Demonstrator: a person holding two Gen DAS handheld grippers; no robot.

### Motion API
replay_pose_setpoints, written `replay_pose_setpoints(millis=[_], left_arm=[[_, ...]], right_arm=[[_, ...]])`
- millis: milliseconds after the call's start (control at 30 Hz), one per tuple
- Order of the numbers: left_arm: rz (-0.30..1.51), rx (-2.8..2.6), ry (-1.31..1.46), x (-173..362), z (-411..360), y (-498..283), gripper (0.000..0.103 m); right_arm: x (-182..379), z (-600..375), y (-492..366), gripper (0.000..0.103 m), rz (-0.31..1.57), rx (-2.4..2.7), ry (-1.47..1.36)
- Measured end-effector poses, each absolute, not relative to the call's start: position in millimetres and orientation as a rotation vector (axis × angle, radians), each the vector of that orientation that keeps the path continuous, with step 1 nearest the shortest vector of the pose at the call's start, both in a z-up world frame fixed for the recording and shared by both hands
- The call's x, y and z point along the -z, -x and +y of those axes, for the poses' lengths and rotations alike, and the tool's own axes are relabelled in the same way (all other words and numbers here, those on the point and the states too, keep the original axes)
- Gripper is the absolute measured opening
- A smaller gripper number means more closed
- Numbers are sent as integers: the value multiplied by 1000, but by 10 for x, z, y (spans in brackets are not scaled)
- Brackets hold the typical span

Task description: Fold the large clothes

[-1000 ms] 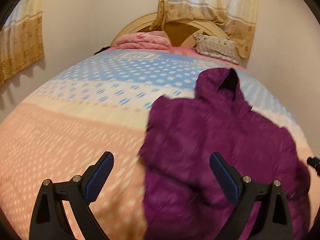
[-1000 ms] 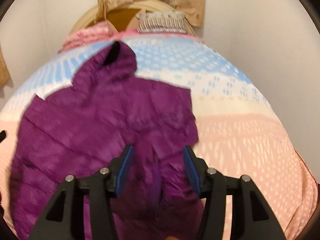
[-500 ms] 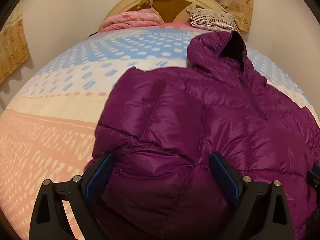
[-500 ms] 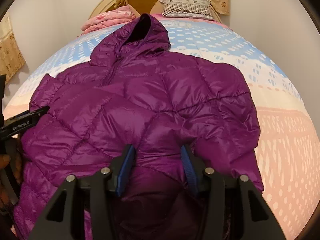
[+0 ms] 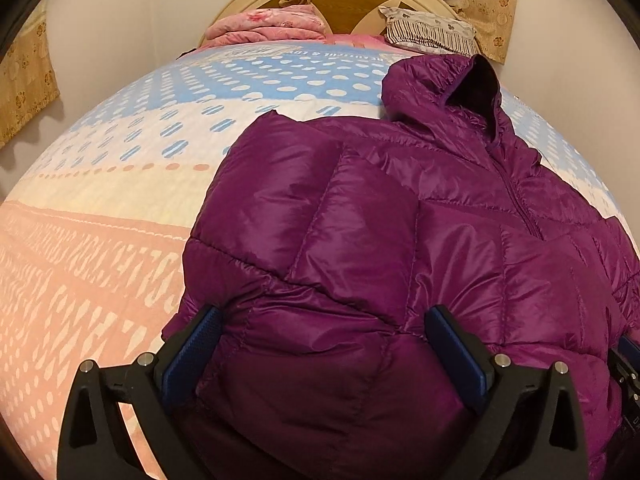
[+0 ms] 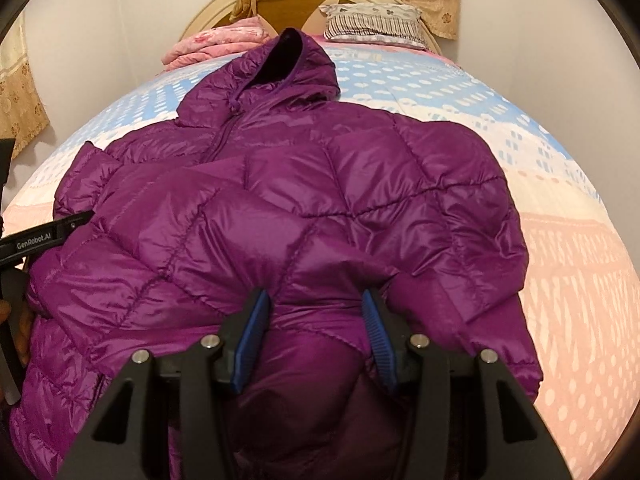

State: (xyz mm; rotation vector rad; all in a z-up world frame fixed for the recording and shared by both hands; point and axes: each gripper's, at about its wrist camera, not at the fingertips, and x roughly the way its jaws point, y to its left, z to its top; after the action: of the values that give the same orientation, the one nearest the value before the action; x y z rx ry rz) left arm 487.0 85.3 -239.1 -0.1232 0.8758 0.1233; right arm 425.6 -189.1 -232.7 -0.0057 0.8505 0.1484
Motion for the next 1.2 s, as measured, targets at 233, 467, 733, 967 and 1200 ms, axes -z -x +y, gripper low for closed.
replay_pose_setpoints(millis=[233, 467, 733, 967, 1200], left_arm=[[875, -129, 113, 2392, 846, -4868, 102], [877, -132, 106, 2399, 835, -4880, 102], [877, -135, 104, 2400, 831, -4884, 102], [876, -137, 102, 2398, 826, -4885, 102], [876, -142, 96, 2408, 820, -4890, 102]], right_arm=[[2331, -1884, -4263, 52, 851, -139, 17], [2332, -1863, -4260, 52, 849, -136, 22], [2331, -1861, -4257, 52, 850, -136, 23], [2331, -1864, -4255, 52, 849, -136, 23], [2332, -1865, -4253, 52, 849, -136, 22]])
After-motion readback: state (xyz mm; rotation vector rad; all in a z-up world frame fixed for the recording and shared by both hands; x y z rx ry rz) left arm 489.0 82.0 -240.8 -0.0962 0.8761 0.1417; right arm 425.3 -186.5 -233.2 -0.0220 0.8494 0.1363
